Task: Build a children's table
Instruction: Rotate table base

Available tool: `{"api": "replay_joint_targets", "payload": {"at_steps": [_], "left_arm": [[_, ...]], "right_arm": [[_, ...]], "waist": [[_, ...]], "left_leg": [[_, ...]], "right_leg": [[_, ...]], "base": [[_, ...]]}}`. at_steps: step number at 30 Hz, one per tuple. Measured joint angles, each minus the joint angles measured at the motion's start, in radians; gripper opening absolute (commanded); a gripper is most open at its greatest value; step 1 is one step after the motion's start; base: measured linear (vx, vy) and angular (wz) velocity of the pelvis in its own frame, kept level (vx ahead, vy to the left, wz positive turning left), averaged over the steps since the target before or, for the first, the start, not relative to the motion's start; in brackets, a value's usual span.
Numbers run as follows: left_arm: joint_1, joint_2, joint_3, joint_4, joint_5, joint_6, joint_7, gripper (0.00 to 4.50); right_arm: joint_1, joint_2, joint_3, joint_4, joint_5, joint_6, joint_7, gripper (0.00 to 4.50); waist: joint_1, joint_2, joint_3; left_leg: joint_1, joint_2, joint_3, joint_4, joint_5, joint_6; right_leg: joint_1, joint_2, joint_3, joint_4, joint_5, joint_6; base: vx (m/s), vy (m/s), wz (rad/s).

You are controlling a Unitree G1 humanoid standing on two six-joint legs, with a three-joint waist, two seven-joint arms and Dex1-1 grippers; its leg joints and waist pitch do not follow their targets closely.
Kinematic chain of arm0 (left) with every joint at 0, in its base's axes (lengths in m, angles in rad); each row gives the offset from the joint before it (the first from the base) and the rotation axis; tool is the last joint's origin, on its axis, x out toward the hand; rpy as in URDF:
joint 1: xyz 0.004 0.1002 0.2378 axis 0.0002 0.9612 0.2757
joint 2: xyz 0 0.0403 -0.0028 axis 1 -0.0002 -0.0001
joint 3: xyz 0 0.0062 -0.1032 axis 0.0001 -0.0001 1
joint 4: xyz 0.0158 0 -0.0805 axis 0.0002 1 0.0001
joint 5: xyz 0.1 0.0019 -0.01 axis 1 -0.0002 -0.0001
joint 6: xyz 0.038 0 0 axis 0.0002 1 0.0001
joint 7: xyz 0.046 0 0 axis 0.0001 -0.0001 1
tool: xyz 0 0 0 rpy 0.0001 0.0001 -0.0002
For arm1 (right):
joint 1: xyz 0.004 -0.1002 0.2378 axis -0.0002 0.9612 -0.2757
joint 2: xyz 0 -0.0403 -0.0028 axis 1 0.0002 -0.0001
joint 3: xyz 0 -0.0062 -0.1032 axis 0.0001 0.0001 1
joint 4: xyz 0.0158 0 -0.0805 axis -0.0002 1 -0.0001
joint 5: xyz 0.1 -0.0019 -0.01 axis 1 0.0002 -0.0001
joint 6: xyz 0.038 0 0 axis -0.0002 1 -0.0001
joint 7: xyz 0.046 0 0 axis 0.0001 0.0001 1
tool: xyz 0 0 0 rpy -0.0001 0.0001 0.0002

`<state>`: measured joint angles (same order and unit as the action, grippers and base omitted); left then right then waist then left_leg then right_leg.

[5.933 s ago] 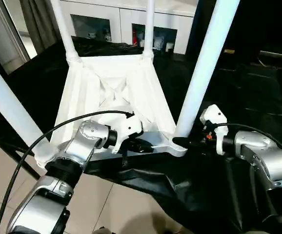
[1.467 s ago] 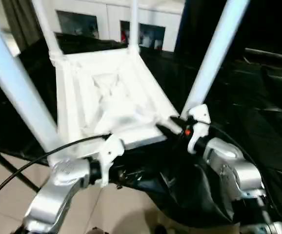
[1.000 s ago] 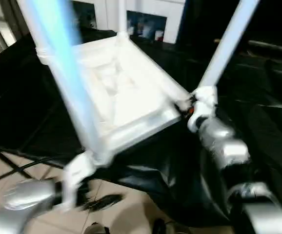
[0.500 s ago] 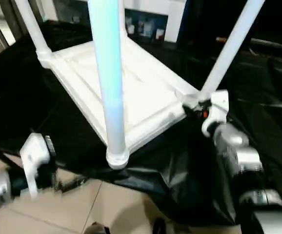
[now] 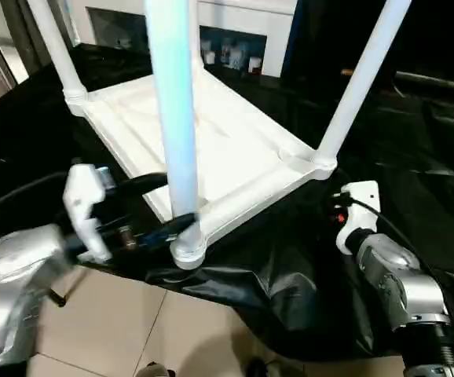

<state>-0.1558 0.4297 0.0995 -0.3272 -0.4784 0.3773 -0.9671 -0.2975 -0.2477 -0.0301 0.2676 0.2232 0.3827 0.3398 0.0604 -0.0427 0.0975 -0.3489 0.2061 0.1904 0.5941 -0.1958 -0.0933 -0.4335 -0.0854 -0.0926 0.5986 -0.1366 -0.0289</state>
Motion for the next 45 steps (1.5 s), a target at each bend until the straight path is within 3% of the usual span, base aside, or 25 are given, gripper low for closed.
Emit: {"api": "replay_joint_targets", "payload": {"at_steps": [4, 9, 18, 22, 39, 45], "left_arm": [[-0.145, -0.136, -0.098, 0.092, 0.004, -0.01, 0.013, 4.5], [-0.234, -0.227, -0.196, 0.219, 0.042, -0.069, 0.006, 4.5], [-0.408, -0.354, -0.294, 0.524, 0.154, -0.234, 0.0, 4.5], [-0.457, -0.401, -0.306, 0.632, 0.183, -0.303, -0.004, 4.5], [-0.487, -0.502, -0.326, 0.757, 0.212, -0.412, -0.024, 4.5], [-0.528, -0.516, -0.347, 0.815, 0.249, -0.442, -0.02, 4.5]], "right_arm": [[-0.085, 0.016, 0.043, 0.094, -0.034, 0.006, 0.021, 4.48], [-0.158, 0.026, 0.058, 0.192, -0.067, -0.01, 0.021, 4.48], [-0.27, 0.028, 0.053, 0.391, -0.119, -0.077, -0.029, 4.48], [-0.297, 0.027, 0.031, 0.449, -0.121, -0.102, -0.038, 4.48], [-0.277, 0.016, 0.017, 0.465, -0.143, -0.161, 0.038, 4.48], [-0.295, 0.039, 0.015, 0.522, -0.148, -0.215, 0.009, 4.48]], "waist": [[0.005, 0.003, -0.008], [0.006, 0.004, -0.015], [0.001, 0.005, -0.018], [0.002, 0.015, -0.024], [-0.003, 0.018, -0.026], [-0.002, 0.021, -0.028]], "left_leg": [[-0.001, 0.0, -0.001, 0.007, 0.0, 0.0], [-0.002, 0.0, -0.006, 0.008, 0.0, 0.0], [-0.003, 0.0, -0.008, 0.009, 0.0, 0.0], [-0.005, 0.0, -0.009, 0.009, 0.001, 0.0], [-0.005, 0.0, -0.01, 0.01, 0.001, 0.0], [-0.004, 0.0, -0.01, 0.01, 0.001, 0.0]], "right_leg": [[-0.001, 0.0, -0.001, 0.002, 0.002, -0.001], [0.003, 0.0, -0.002, 0.003, 0.002, -0.001], [0.003, 0.0, -0.004, 0.003, 0.002, 0.0], [0.003, 0.001, -0.004, 0.002, 0.002, -0.001], [0.001, 0.002, -0.004, 0.002, 0.003, -0.004], [0.001, 0.002, -0.004, 0.002, 0.004, -0.005]], "base": [[0.0, 0.0, 0.0], [0.0, 0.0, 0.0], [0.0, 0.0, 0.0], [0.0, 0.0, 0.0], [0.0, 0.0, 0.0], [0.0, 0.0, 0.0]]}}
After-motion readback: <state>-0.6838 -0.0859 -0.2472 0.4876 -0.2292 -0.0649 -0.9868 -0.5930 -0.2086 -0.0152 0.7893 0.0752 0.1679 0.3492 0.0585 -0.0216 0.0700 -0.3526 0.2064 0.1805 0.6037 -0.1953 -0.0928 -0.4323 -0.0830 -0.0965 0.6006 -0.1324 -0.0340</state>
